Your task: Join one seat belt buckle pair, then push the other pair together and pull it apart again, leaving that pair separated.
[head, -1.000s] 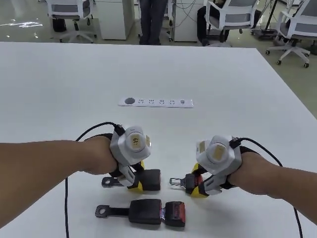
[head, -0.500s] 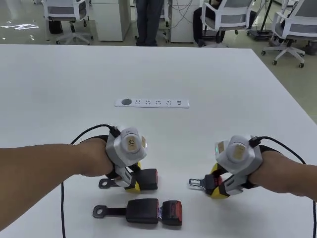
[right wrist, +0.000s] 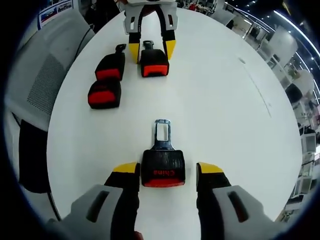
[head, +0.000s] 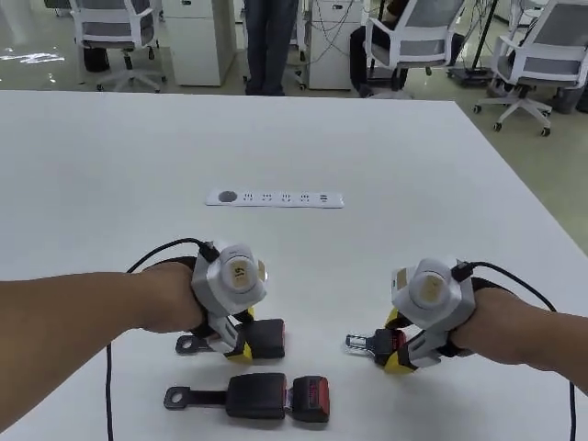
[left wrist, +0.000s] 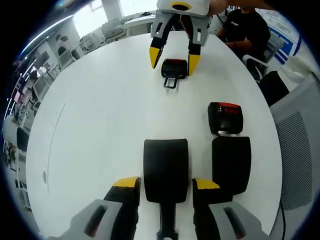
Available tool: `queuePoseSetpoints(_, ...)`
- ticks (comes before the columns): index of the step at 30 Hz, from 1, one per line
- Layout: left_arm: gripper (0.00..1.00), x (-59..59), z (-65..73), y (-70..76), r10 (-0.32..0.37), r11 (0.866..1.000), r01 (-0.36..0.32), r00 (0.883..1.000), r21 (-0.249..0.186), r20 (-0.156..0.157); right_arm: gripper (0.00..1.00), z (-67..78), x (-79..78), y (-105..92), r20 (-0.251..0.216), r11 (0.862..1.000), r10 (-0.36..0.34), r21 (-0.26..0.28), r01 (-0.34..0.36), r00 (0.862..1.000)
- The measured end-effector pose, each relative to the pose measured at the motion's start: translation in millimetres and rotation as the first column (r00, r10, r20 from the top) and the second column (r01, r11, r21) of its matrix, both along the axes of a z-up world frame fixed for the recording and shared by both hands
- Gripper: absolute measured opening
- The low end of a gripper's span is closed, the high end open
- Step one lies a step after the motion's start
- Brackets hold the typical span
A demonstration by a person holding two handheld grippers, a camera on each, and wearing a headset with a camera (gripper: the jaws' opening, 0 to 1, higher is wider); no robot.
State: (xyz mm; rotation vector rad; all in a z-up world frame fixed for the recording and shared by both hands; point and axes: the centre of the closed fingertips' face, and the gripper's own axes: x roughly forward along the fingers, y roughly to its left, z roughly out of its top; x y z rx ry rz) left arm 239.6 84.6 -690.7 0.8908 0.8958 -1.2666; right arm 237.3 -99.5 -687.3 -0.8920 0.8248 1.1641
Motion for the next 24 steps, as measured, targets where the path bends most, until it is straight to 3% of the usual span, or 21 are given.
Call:
queuePoseSetpoints(2, 0.51, -2.6, 3.3, -0.1, 0.028, 0.999, -0.028, 1.0, -0.024, -0.001, 0.5, 3.5, -0.3, -1.0, 0.028, 1.0, -0.009, 0.001, 0.009, 1.0)
queuePoseSetpoints(5, 0.52, -1.5, 17.7, 1.1, 0.075, 0.995, -0.073, 0.997, -0.071, 0.029, 0.49, 18.2, -0.1, 0.4, 0.036, 0.993, -0.087, 0.08, 0.084, 0.996)
queuePoseSetpoints(7, 0.53, -1.3, 30.8, 1.8, 0.124, 0.984, -0.117, 0.991, -0.132, 0.049, 0.51, 30.1, -5.2, 3.2, 0.054, 0.987, -0.111, 0.123, 0.103, 0.992)
queuePoseSetpoints(9, 0.55, -4.0, 42.5, 4.9, 0.173, 0.971, -0.16, 0.983, -0.179, 0.058, 0.52, 34.4, -13.7, 4.6, 0.044, 0.978, -0.146, 0.16, 0.137, 0.988)
queuePoseSetpoints(10, 0.56, -6.0, 42.1, 7.1, 0.191, 0.964, -0.176, 0.98, -0.197, 0.058, 0.52, 35.3, -17.9, 4.9, 0.045, 0.976, -0.148, 0.166, 0.138, 0.988)
queuePoseSetpoints(13, 0.61, -19.4, 46.3, 15.7, 0.238, 0.948, -0.218, 0.97, -0.232, 0.058, 0.54, 31.2, -40.2, 8.9, 0.019, 0.969, -0.163, 0.19, 0.156, 0.987)
queuePoseSetpoints(14, 0.62, -26.6, 45.7, 18.1, 0.259, 0.936, -0.241, 0.965, -0.255, 0.039, 0.55, 31.1, -45.0, 8.6, 0.024, 0.97, -0.161, 0.189, 0.153, 0.987)
queuePoseSetpoints(17, 0.67, -45.0, 46.3, 25.3, 0.294, 0.922, -0.272, 0.955, -0.275, 0.042, 0.6, 32.5, -54.6, 7.4, 0.021, 0.966, -0.17, 0.202, 0.163, 0.985)
queuePoseSetpoints(19, 0.71, -54.9, 46.1, 34.1, 0.318, 0.911, -0.294, 0.948, -0.29, 0.036, 0.65, 38.5, -60.7, 8.4, 0.021, 0.953, -0.199, 0.237, 0.189, 0.98)
queuePoseSetpoints(21, 0.73, -69.5, 47.5, 39.1, 0.345, 0.9, -0.321, 0.938, -0.296, 0.033, 0.68, 43.6, -64.7, 10.1, 0.005, 0.929, -0.241, 0.29, 0.23, 0.97)
queuePoseSetpoints(22, 0.77, -70.8, 49.1, 43.3, 0.358, 0.896, -0.33, 0.933, -0.298, 0.042, 0.69, 48.3, -65.2, 10.0, 0.004, 0.91, -0.272, 0.326, 0.256, 0.962)
queuePoseSetpoints(24, 0.82, -71.6, 53.0, 54.3, 0.392, 0.876, -0.358, 0.919, -0.322, 0.047, 0.7, 57.5, -70.5, 7.8, -0.007, 0.894, -0.298, 0.349, 0.282, 0.955)
